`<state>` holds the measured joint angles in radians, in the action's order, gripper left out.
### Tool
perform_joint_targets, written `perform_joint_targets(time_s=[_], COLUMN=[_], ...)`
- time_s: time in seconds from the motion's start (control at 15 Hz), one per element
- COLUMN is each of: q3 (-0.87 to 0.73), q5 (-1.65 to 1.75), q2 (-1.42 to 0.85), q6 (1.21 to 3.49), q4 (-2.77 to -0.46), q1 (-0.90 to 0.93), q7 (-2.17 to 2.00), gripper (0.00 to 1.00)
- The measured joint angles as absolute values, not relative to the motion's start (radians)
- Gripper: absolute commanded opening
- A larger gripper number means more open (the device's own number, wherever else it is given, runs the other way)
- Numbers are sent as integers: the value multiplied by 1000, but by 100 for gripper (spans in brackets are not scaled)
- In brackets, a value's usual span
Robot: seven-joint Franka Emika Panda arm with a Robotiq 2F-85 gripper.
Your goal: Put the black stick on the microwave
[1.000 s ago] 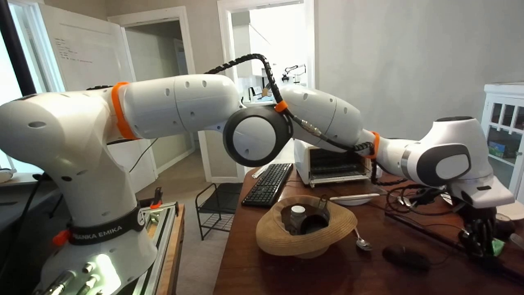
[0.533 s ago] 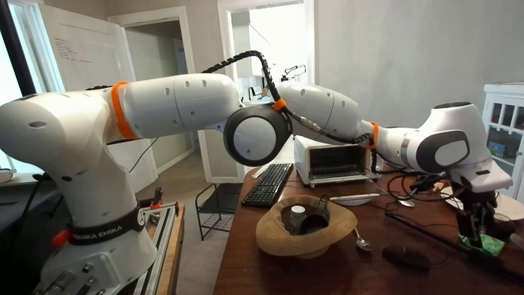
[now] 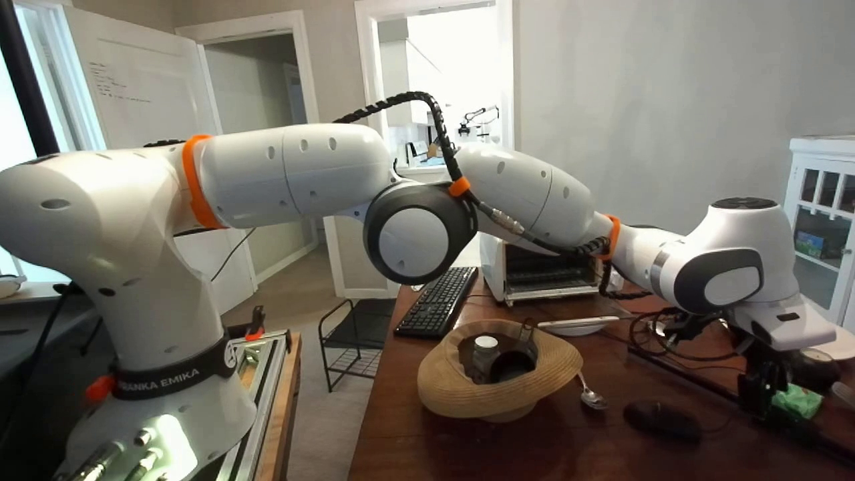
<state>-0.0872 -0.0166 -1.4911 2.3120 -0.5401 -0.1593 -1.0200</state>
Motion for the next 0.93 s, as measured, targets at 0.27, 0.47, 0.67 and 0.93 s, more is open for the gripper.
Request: perform_joint_targets(time_s=[0.27,0.47,0.67,0.93], q3=[-84,-84,-84,-84], q5=[-21,-31,-47,-56], q2=[-1491,-1491,-1491,-1487], q6=[2312,2312,2309,2265], q4=[-556,-569,-582,-582], q1=[-162,-165,-169,-169], q7=[-1011,-1016,-1028,-1057], gripper=[100,100,100,100])
